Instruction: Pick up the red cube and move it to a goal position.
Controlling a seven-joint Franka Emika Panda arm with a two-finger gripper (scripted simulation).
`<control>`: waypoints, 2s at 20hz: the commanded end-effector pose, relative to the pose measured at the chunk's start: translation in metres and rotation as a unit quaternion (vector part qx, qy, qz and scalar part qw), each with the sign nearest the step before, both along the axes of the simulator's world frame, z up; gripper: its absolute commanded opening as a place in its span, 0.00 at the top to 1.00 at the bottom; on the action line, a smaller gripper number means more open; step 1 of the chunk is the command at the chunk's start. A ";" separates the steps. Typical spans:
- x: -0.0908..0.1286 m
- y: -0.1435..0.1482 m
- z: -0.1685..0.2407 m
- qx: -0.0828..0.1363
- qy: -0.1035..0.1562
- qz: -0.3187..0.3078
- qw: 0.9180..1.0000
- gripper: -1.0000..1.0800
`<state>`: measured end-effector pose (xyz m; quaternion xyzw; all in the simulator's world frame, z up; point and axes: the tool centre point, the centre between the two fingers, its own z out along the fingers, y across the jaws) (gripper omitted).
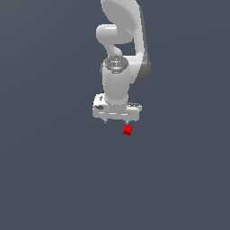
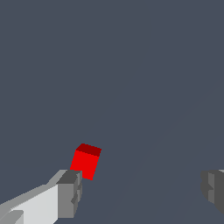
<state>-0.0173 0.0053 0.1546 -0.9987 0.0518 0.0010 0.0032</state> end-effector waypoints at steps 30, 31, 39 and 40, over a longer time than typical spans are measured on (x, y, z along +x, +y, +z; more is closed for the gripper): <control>-0.033 0.070 -0.135 -0.003 0.000 -0.143 0.990 1.00; -0.033 0.070 -0.135 -0.003 0.000 -0.143 0.990 1.00; -0.033 0.070 -0.135 -0.003 0.000 -0.143 0.990 1.00; -0.033 0.070 -0.134 -0.003 0.000 -0.143 0.990 1.00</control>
